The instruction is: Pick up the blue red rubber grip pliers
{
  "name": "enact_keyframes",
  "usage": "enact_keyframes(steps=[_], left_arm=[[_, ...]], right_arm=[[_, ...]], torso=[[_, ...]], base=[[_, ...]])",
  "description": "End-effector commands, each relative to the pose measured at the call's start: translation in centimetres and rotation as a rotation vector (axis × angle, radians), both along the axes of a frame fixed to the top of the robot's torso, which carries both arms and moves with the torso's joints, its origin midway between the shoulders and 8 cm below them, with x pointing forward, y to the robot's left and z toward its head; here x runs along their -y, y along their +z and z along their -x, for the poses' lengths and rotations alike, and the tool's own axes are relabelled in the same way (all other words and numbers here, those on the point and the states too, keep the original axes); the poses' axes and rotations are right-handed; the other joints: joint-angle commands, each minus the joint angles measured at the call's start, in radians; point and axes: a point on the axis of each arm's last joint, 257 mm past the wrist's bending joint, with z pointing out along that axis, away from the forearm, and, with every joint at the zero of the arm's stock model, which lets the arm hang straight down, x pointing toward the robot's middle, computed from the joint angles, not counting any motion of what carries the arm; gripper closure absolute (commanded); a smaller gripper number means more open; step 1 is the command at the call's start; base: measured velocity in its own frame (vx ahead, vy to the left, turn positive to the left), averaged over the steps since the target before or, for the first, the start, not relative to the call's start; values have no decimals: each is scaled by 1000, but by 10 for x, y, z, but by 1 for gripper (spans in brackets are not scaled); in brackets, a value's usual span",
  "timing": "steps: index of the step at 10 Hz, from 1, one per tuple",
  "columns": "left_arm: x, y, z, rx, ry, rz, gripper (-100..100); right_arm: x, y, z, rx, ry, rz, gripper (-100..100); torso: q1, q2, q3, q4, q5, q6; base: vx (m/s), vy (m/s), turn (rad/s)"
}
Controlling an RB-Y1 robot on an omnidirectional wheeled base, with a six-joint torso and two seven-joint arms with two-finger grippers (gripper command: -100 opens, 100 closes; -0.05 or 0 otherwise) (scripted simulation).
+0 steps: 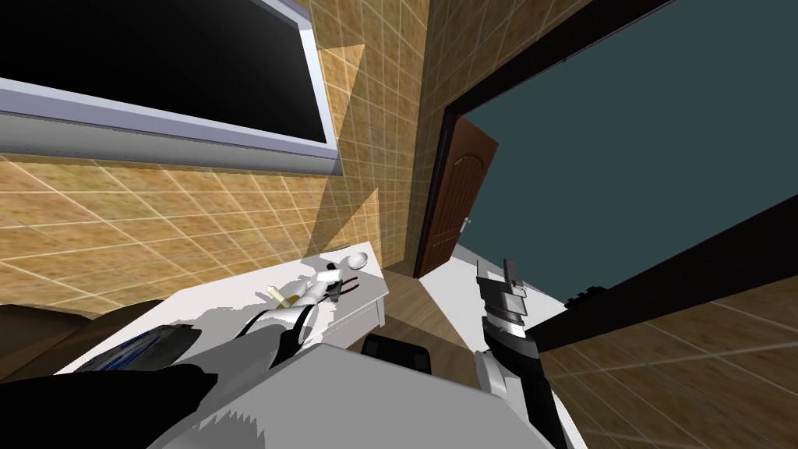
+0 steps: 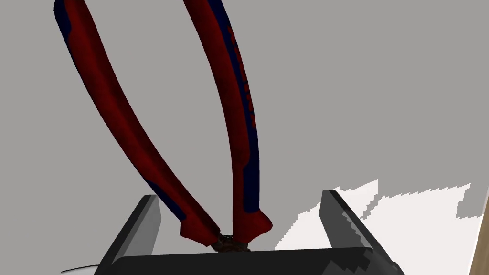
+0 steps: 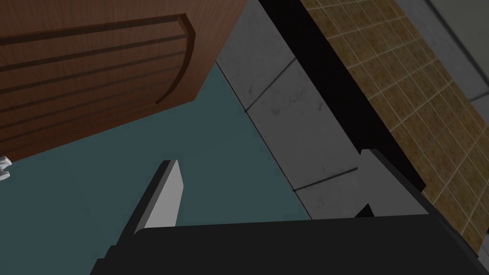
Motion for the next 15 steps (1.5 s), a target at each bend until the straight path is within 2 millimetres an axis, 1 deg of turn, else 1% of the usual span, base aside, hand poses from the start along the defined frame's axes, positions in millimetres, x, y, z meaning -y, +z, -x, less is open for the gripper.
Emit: enact_keyframes(steps=[1, 2, 3, 5, 6, 7, 11, 12, 13, 15], left_arm=[[0, 0, 0, 0, 0, 0, 0], [4, -10, 6, 0, -2, 0, -100], [8, -17, 10, 0, -4, 0, -100], [11, -24, 15, 0, -5, 0, -100], [12, -22, 14, -1, -5, 1, -100], [12, -23, 14, 0, -5, 0, 100], [13, -23, 12, 1, -12, -1, 100], [13, -23, 13, 0, -12, -1, 0], [6, -12, 7, 0, -3, 0, 100], [1, -2, 1, 0, -1, 0, 100]], right_arm=[[0, 0, 0, 0, 0, 0, 0], [0, 0, 0, 0, 0, 0, 0], [0, 0, 0, 0, 0, 0, 0], [0, 0, 0, 0, 0, 0, 0], [0, 0, 0, 0, 0, 0, 0], [0, 0, 0, 0, 0, 0, 0], [0, 0, 0, 0, 0, 0, 0], [0, 0, 0, 0, 0, 0, 0], [0, 0, 0, 0, 0, 0, 0], [0, 0, 0, 0, 0, 0, 0]], torso=[[0, 0, 0, 0, 0, 0], [-1, 0, 0, 0, 0, 0], [0, -1, -1, 0, 0, 0], [2, -3, -2, -1, 0, 0], [1, -3, -2, -1, 0, 0], [0, -1, -1, 0, 0, 0], [-1, -1, 0, 0, -1, -2], [-1, -1, 0, 0, -1, -2], [-1, 0, 0, 0, -1, -2], [-4, 4, 2, 1, -2, -1]], base=[[0, 0, 0], [35, 21, 12], [67, 42, 13], [51, 34, 6], [20, 13, 0], [0, 0, 0], [0, 0, -6], [0, 0, 0], [-46, -29, 3], [-68, -38, -4]])
